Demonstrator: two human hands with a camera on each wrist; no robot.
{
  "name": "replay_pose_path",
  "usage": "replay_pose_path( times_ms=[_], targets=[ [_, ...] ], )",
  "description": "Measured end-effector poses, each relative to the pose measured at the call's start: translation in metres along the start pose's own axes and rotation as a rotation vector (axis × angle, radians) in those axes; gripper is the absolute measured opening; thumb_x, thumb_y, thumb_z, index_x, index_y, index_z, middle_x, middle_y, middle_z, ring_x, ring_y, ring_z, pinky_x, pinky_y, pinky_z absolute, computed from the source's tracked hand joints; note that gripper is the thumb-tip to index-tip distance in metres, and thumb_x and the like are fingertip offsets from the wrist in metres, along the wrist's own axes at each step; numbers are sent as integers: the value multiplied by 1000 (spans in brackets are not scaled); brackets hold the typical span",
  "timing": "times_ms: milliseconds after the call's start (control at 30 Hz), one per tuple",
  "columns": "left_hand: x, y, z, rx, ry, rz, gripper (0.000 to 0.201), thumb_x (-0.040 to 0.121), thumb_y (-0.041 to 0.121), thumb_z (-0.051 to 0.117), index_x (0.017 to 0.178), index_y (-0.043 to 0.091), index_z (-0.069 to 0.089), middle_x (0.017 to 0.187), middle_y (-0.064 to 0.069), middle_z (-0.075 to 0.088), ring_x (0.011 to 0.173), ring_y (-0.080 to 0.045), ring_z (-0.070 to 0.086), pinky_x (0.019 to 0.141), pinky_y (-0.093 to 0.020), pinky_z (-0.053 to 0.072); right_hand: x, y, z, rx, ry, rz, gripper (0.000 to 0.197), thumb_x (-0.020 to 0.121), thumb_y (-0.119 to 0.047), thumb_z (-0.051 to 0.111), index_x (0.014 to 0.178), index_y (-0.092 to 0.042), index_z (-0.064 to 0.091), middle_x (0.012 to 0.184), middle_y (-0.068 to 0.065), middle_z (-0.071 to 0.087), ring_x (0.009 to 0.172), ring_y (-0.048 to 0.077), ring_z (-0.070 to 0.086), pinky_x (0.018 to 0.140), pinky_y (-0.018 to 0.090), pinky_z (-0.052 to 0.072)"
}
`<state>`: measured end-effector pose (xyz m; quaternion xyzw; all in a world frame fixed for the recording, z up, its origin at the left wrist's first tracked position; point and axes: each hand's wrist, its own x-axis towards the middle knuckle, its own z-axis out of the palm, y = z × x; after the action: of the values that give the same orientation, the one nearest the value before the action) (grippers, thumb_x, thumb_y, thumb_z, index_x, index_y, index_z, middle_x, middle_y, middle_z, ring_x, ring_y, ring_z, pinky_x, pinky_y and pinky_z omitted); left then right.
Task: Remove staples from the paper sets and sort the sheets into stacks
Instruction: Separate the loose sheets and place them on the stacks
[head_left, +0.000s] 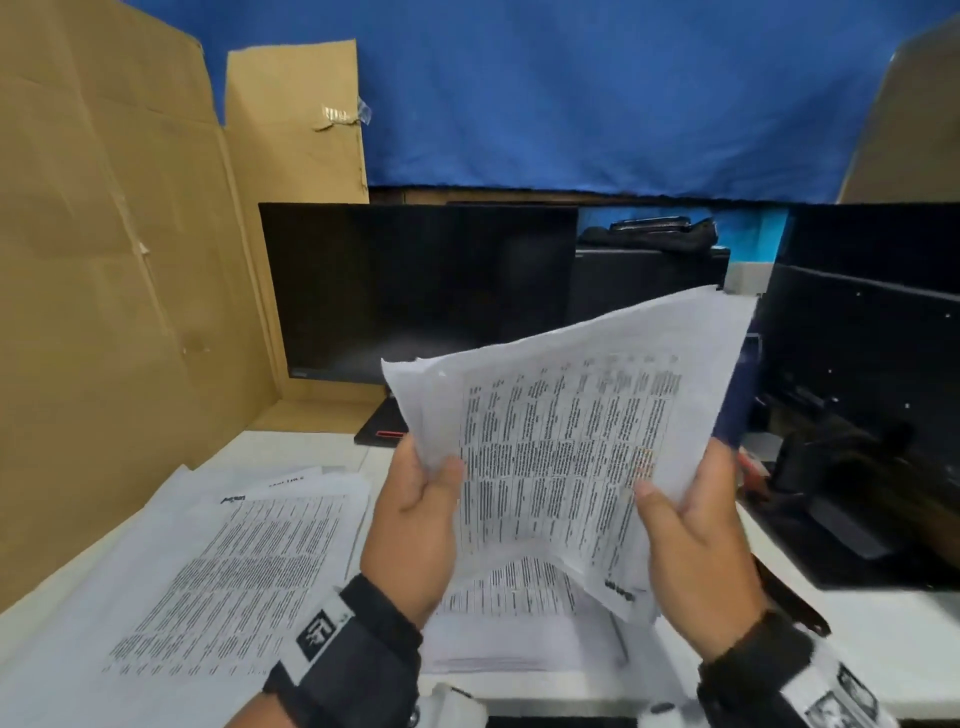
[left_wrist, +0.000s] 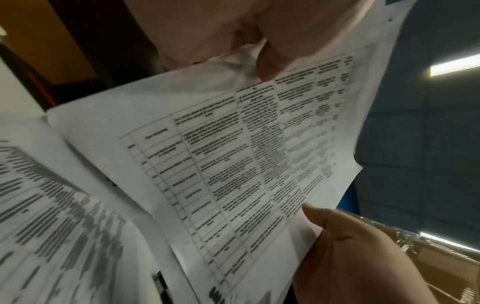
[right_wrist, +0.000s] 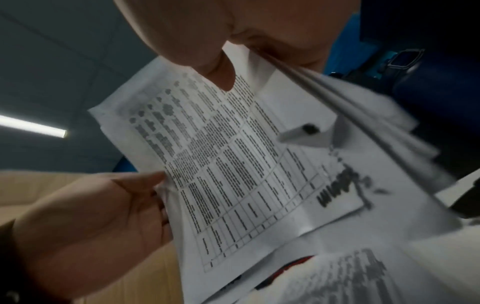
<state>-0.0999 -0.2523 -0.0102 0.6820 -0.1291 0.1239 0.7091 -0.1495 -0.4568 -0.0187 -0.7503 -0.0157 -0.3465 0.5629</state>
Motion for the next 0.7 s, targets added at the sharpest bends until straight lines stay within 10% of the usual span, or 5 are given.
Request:
replay_pose_path(
  times_ms=[300, 500, 700],
  targets=[
    [-5, -23, 6, 28, 87, -91, 29, 107, 19, 47, 115, 43, 63, 113, 16, 75, 110, -10, 69, 103, -50, 52, -14, 21, 13, -74, -123, 83, 68, 95, 2, 54, 134, -45, 25, 127, -27, 54, 112, -15, 54, 90, 5, 41],
    [-2, -25, 7, 33, 45, -83, 27, 106, 21, 48, 117, 42, 61, 112, 21, 74, 108, -4, 69, 101, -42, 53, -11, 18, 11, -132, -67, 71, 60, 95, -3, 55, 132, -44, 31, 130, -18, 55, 120, 0, 54, 107, 36, 45],
    [3, -27, 5, 10, 12, -83, 33, 105, 14, 51, 122, 42, 57, 114, 24, 73, 107, 3, 67, 96, -30, 49, -5, 8, 6, -62, -79, 50, 67, 94, 2, 55, 140, -40, 29, 123, -34, 56, 116, -10, 55, 95, 18, 44]
  ],
)
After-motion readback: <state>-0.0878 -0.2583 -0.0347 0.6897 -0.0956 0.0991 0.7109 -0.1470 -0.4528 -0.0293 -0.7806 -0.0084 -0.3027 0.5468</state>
